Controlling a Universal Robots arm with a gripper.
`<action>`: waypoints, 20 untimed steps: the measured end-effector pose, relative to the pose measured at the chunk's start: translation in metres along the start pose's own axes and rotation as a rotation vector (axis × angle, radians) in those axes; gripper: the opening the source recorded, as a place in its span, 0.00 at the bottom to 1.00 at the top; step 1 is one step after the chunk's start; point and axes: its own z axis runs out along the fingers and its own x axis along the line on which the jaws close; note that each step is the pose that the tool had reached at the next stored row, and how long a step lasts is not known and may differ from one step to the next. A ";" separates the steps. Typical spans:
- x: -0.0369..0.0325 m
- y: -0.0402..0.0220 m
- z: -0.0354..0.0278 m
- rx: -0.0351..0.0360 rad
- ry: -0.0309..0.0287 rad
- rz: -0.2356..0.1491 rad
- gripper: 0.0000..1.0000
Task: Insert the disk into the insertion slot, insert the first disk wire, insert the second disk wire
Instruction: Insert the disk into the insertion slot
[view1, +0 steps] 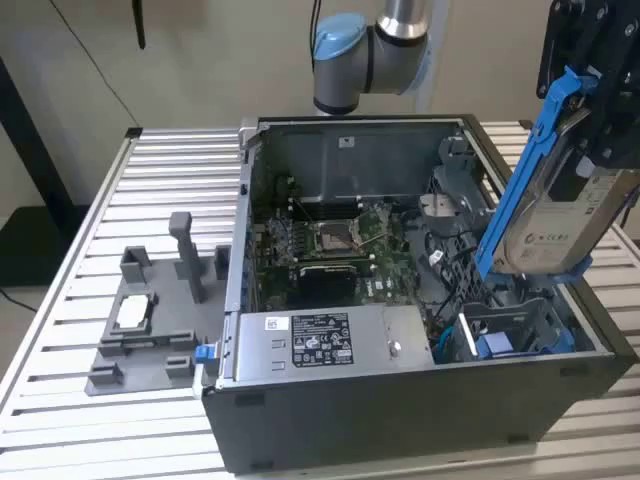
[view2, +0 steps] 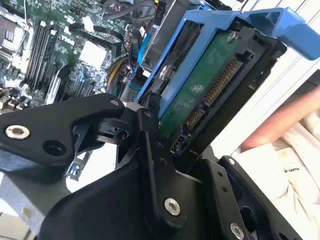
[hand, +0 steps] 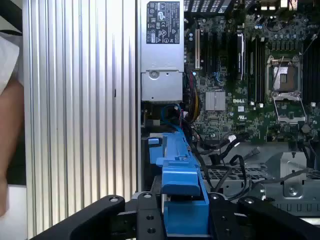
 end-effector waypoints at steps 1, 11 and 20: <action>0.0000 0.0000 0.0000 0.0000 0.0000 0.000 0.33; 0.0001 -0.0001 0.0022 0.0000 0.0000 0.000 0.33; 0.0002 -0.0002 0.0050 0.0000 0.0000 0.000 0.33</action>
